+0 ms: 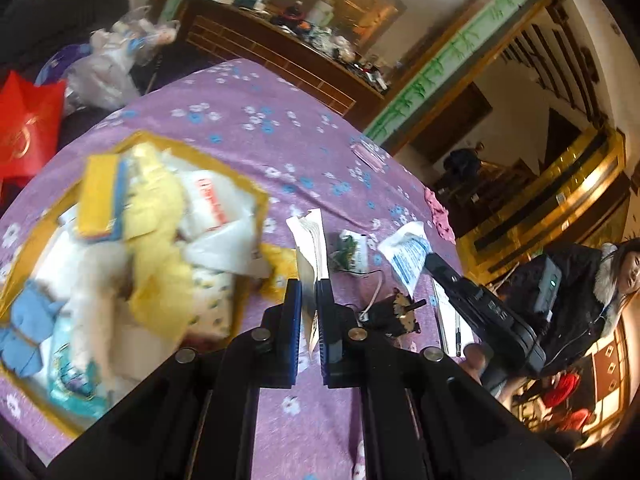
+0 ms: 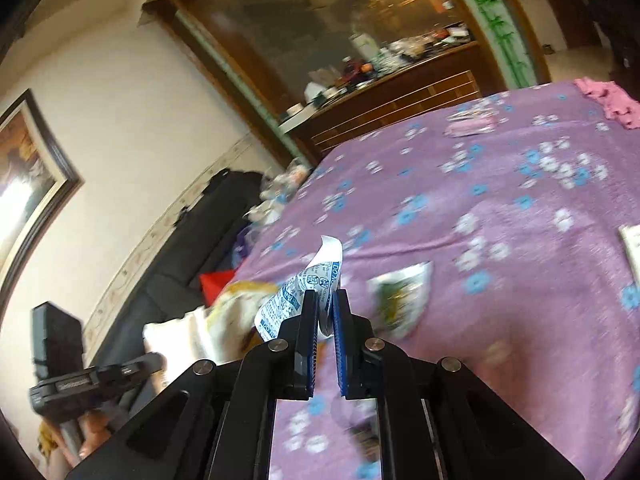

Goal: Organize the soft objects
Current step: 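Carry both white packets over the foam tray and open both tools, then move both tools back toward the yellow cracker packet and green-printed packet, then grasp the yellow cracker packet with the left tool while the right tool grasps the green-printed packet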

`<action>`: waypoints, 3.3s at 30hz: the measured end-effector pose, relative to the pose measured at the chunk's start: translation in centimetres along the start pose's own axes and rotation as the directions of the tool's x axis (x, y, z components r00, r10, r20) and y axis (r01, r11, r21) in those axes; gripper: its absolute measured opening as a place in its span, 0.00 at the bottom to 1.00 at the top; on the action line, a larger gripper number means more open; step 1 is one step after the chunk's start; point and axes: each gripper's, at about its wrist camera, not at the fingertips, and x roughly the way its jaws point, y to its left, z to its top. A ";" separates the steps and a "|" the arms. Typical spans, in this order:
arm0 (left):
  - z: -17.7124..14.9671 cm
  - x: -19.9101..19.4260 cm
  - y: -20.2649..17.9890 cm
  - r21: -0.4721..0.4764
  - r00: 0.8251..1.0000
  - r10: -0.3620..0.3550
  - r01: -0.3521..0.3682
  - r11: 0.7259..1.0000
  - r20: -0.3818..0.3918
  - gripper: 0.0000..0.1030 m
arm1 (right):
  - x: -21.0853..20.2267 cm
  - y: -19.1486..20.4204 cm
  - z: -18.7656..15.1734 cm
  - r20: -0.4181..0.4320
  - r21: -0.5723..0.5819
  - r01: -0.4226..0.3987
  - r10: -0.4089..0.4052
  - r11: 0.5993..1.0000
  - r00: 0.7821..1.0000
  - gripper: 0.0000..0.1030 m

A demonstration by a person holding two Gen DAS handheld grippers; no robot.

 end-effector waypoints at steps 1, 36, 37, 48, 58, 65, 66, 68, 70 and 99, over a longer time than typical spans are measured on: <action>-0.1 -0.5 0.7 -0.013 1.000 -0.002 0.002 1.000 0.005 0.05 | 0.2 1.1 -0.4 -0.019 -0.009 -0.014 0.014 1.000 1.000 0.06; -2.0 -2.5 11.0 -0.071 0.985 0.171 -0.172 0.983 -0.012 0.38 | 13.6 17.0 -3.5 -0.136 -0.198 -0.105 0.079 0.975 0.988 0.62; -2.2 -2.8 10.7 -0.066 0.981 0.196 -0.194 0.979 0.017 0.42 | 12.8 16.5 -3.3 -0.125 -0.195 -0.108 0.084 0.975 0.989 0.63; -4.1 -6.2 6.6 -0.019 0.862 0.374 -0.392 0.920 0.341 0.68 | 2.7 8.7 -1.1 -0.061 -0.213 -0.076 0.065 0.974 0.996 0.77; -3.2 -0.2 -3.0 0.224 0.952 0.226 -0.271 0.936 0.208 0.68 | -1.1 1.4 -1.1 -0.059 -0.132 -0.008 0.000 0.991 0.998 0.77; -2.4 5.1 -4.9 0.247 0.969 0.242 -0.244 0.938 0.041 0.68 | -1.3 -2.3 0.1 -0.051 0.019 -0.022 0.023 1.000 0.998 0.77; -2.4 5.5 -4.6 0.233 0.970 0.243 -0.242 0.942 0.022 0.68 | -1.1 -2.8 0.2 -0.055 0.041 -0.023 0.026 0.999 0.998 0.77; -2.7 6.1 -4.2 0.208 0.972 0.237 -0.229 0.951 -0.010 0.68 | -0.7 -3.6 0.4 -0.065 0.079 -0.031 0.036 0.996 0.997 0.77; -2.8 6.5 -3.8 0.192 0.971 0.235 -0.225 0.955 -0.031 0.68 | -0.6 -4.1 0.5 -0.063 0.101 -0.031 0.038 0.994 0.997 0.77; -1.6 4.3 -4.0 0.234 0.973 0.232 -0.224 0.946 -0.006 0.68 | 0.3 -6.0 0.1 -0.070 0.181 -0.039 0.052 0.983 0.996 0.73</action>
